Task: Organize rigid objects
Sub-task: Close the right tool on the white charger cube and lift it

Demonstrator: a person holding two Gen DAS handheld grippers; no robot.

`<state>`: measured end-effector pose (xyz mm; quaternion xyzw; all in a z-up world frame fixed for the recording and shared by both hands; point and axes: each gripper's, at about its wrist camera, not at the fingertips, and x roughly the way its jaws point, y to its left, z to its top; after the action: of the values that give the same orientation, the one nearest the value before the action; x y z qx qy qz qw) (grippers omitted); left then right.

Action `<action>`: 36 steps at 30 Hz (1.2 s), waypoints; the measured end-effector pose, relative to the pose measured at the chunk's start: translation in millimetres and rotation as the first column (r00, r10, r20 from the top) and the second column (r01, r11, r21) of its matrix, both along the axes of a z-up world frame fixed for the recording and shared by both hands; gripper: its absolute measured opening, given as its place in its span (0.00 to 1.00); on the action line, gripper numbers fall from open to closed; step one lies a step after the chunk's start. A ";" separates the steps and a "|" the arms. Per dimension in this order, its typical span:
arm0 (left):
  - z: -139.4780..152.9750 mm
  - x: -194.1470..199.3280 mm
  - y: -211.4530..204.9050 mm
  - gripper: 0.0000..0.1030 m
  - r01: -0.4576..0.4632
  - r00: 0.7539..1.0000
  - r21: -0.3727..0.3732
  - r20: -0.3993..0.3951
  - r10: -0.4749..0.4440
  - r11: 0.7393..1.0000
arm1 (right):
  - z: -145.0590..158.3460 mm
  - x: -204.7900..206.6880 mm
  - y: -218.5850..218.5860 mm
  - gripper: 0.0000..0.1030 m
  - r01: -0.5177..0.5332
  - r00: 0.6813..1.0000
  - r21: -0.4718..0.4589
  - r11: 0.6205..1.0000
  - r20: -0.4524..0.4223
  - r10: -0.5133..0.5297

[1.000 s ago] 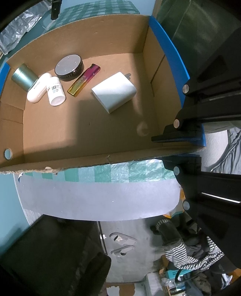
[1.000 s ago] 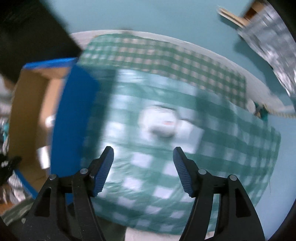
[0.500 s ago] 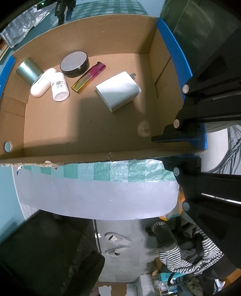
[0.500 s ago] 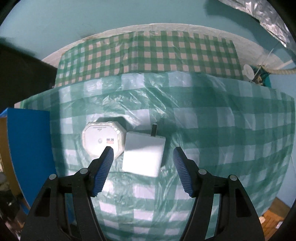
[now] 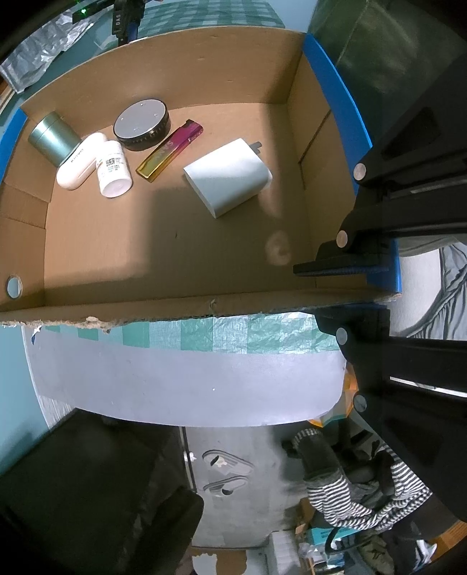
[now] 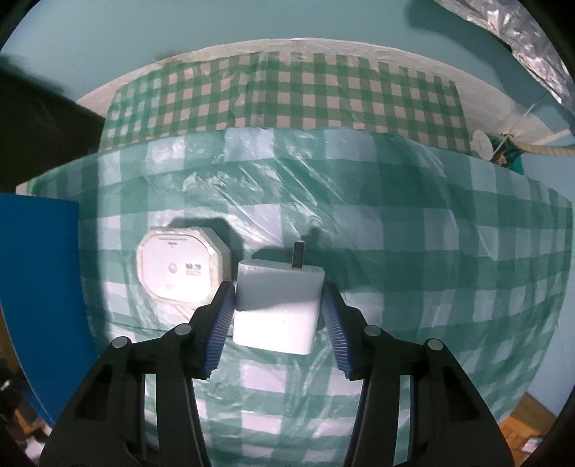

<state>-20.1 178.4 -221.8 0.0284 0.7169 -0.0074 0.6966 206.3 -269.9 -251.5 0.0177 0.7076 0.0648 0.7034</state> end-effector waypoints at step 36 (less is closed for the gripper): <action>2.9 -2.5 -4.8 0.11 0.048 0.999 -0.003 0.010 -0.048 0.999 | 11.4 -36.0 33.5 0.48 -0.101 0.994 -0.028 0.995 0.029 0.101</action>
<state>-22.6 173.7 -218.9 0.0443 0.7124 -0.0251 0.6999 170.2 -236.4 -240.1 -0.0284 0.6975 0.0912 0.7102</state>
